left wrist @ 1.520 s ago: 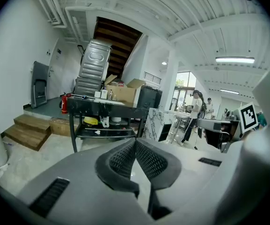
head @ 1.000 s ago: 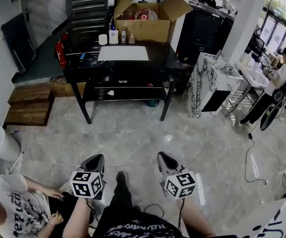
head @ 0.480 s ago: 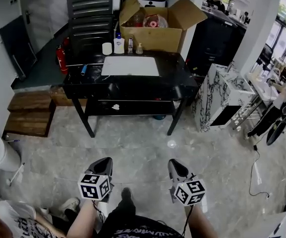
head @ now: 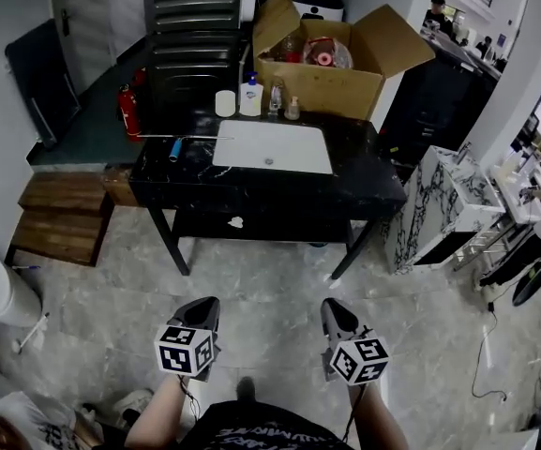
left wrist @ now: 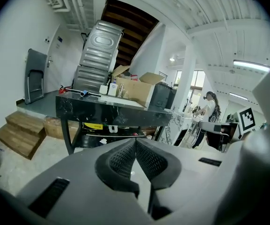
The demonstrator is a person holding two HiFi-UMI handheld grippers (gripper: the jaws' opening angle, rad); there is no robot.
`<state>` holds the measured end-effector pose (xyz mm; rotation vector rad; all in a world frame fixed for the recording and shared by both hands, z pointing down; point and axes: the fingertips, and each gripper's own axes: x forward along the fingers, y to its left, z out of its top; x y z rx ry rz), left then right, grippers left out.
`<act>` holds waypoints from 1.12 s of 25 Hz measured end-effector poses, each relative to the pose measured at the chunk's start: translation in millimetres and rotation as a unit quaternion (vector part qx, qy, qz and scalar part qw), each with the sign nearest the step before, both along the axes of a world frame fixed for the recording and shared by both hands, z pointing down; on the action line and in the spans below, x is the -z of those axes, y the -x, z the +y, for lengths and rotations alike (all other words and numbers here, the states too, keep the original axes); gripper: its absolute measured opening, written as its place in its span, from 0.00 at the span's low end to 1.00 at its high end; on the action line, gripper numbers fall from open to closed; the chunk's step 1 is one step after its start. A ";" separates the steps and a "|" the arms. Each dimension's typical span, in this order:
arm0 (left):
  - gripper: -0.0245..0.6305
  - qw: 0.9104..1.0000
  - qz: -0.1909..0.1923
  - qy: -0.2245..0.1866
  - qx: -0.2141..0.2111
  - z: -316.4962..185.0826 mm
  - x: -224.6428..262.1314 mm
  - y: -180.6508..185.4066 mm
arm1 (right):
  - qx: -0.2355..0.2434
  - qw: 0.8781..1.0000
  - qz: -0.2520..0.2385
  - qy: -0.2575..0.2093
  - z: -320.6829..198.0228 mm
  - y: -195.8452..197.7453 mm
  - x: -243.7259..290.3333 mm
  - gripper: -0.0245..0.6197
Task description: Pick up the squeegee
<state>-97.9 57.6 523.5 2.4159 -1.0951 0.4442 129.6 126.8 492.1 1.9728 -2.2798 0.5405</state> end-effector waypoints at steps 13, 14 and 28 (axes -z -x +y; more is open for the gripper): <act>0.07 1.000 0.001 -0.011 0.018 -106.0 3.9 13.9 | -0.015 1.000 -0.005 -0.016 -113.0 -3.2 3.4 0.11; 0.07 1.000 0.001 -0.011 0.020 -110.9 3.2 14.2 | -0.013 1.000 -0.009 -0.017 -119.5 -3.8 3.6 0.11; 0.07 0.996 -0.013 -0.031 0.080 -260.8 13.7 6.4 | 0.043 0.998 -0.017 -0.034 -298.0 -26.2 4.6 0.11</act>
